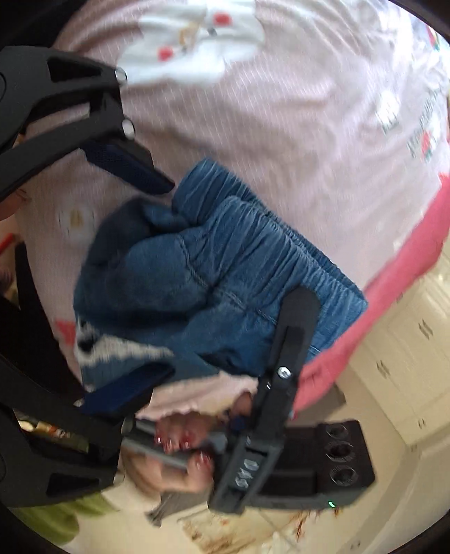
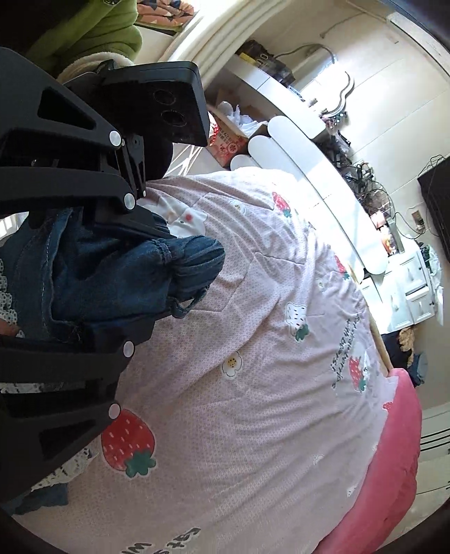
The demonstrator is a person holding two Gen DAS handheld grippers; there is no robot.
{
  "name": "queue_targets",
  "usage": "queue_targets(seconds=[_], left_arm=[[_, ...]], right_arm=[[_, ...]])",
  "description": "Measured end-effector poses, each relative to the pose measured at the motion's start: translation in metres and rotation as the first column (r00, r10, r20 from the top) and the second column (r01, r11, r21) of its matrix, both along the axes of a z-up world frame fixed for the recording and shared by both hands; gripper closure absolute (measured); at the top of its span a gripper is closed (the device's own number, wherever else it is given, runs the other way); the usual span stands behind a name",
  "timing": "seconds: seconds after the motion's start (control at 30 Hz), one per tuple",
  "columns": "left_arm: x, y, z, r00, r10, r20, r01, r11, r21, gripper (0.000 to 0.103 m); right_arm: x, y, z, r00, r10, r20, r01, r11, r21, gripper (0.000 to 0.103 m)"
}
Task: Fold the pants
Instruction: 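Grasp the elastic waistband end with both grippers and lift it, then fold the waistband end over onto the pants and open both grippers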
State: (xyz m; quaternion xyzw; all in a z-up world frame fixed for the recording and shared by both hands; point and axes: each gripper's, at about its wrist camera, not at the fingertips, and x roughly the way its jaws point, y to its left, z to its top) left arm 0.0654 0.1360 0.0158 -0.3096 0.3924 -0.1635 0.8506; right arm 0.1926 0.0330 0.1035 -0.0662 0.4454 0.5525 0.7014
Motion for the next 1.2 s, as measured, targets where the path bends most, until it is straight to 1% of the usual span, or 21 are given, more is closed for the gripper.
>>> queue_targets(seconds=[0.03,0.07,0.1,0.17,0.2,0.3,0.4,0.53,0.67,0.77,0.8,0.93,1.03,1.13,1.2], left_arm=[[0.0,-0.004,0.005,1.0,-0.011,0.015,0.011,1.0,0.014,0.031],[0.0,-0.008,0.01,0.999,-0.021,0.026,0.021,1.0,0.014,0.038],[0.0,-0.009,0.012,0.999,-0.028,0.028,0.028,1.0,0.009,0.048],[0.004,-0.013,0.016,0.998,-0.05,0.033,0.05,0.999,-0.017,0.058],[0.006,-0.016,0.019,0.998,-0.058,0.036,0.059,0.998,-0.013,0.058],[0.009,-0.03,0.03,0.996,-0.076,0.054,0.074,0.997,0.028,0.058],[0.013,-0.048,0.04,0.994,-0.092,0.067,0.086,0.993,0.08,0.058],[0.021,-0.073,0.049,0.989,-0.131,0.067,0.118,0.978,0.169,0.058],[0.026,-0.101,0.051,0.985,-0.159,0.065,0.14,0.962,0.236,0.058],[0.022,-0.114,0.051,0.981,-0.184,0.064,0.162,0.953,0.254,0.051],[0.016,-0.113,0.047,0.98,-0.19,0.063,0.168,0.951,0.26,0.05],[0.013,-0.126,0.046,0.976,-0.207,0.059,0.182,0.94,0.29,0.046],[0.01,-0.136,0.044,0.974,-0.22,0.053,0.194,0.932,0.307,0.043],[0.011,-0.145,0.041,0.969,-0.243,0.039,0.219,0.924,0.313,0.042],[0.005,-0.154,0.037,0.963,-0.266,0.035,0.241,0.917,0.317,0.039]], right_arm=[[-0.001,-0.013,0.006,1.0,-0.01,0.021,0.01,1.0,0.016,0.07],[-0.001,-0.019,0.009,0.999,-0.017,0.027,0.016,1.0,0.026,0.07],[-0.001,-0.026,0.012,0.999,-0.025,0.03,0.024,0.999,0.038,0.07],[-0.002,-0.046,0.017,0.998,-0.044,0.044,0.042,0.997,0.06,0.07],[-0.003,-0.05,0.017,0.998,-0.048,0.049,0.045,0.997,0.065,0.07],[-0.007,-0.076,0.021,0.995,-0.074,0.073,0.067,0.994,0.09,0.07],[-0.007,-0.097,0.021,0.992,-0.102,0.078,0.093,0.99,0.11,0.07],[-0.007,-0.132,0.014,0.988,-0.14,0.071,0.13,0.983,0.127,0.07],[-0.009,-0.161,0.002,0.983,-0.176,0.05,0.167,0.976,0.139,0.068],[-0.014,-0.178,-0.008,0.98,-0.197,0.037,0.19,0.972,0.138,0.068],[-0.015,-0.182,-0.011,0.979,-0.203,0.033,0.197,0.971,0.135,0.066],[-0.022,-0.201,-0.021,0.972,-0.235,0.018,0.231,0.965,0.126,0.058],[-0.026,-0.214,-0.024,0.965,-0.263,0.011,0.259,0.958,0.124,0.056],[-0.028,-0.226,-0.025,0.952,-0.306,-0.001,0.304,0.945,0.121,0.049],[-0.03,-0.233,-0.023,0.943,-0.332,0.0,0.33,0.936,0.124,0.047]])
